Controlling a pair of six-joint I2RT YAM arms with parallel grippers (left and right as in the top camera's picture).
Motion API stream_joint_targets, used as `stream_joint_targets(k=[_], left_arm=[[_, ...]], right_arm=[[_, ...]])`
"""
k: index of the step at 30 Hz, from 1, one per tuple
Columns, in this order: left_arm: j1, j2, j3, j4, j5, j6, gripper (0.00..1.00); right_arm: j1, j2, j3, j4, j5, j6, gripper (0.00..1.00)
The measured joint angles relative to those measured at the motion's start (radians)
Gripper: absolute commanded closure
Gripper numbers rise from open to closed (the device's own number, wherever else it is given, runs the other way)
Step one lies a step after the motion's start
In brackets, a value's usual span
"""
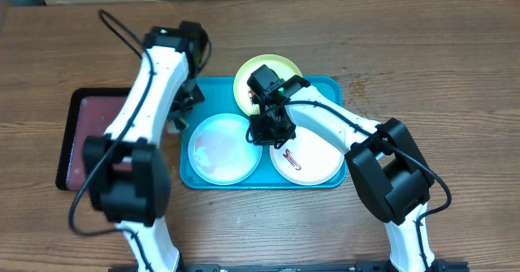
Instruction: Clean dirty plates on tray and stack at the side
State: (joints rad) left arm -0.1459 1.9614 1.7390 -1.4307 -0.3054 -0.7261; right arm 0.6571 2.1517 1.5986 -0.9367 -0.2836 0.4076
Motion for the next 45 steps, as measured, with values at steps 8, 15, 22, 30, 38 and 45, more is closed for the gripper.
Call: stream_joint_targets(k=[8,15,22,30,38,45], left_arm=[[0.189,-0.236,0.018,-0.013,0.159,0.110,0.96],[0.373,-0.248,0.022,-0.015,0.210,0.192,0.96],[0.549,-0.232,-0.030,0.041,0.336,0.243,0.96],[0.651,-0.213,-0.188,0.131,0.444,0.276,0.96],[0.662,-0.209,-0.196,0.140,0.470,0.285,0.96],[0.678,-0.209,-0.196,0.138,0.475,0.285,0.96]], right_arm=[[0.008,-0.045,0.037,-0.037,0.054,-0.015,0.96],[0.010,-0.118,0.142,-0.169,0.201,-0.017,0.96],[0.011,-0.140,0.246,-0.257,0.359,-0.018,0.96],[0.071,-0.140,0.284,-0.310,0.609,-0.064,0.96],[0.288,-0.140,0.294,-0.321,0.979,-0.121,0.96],[0.413,-0.140,0.296,-0.322,1.274,-0.154,0.96]])
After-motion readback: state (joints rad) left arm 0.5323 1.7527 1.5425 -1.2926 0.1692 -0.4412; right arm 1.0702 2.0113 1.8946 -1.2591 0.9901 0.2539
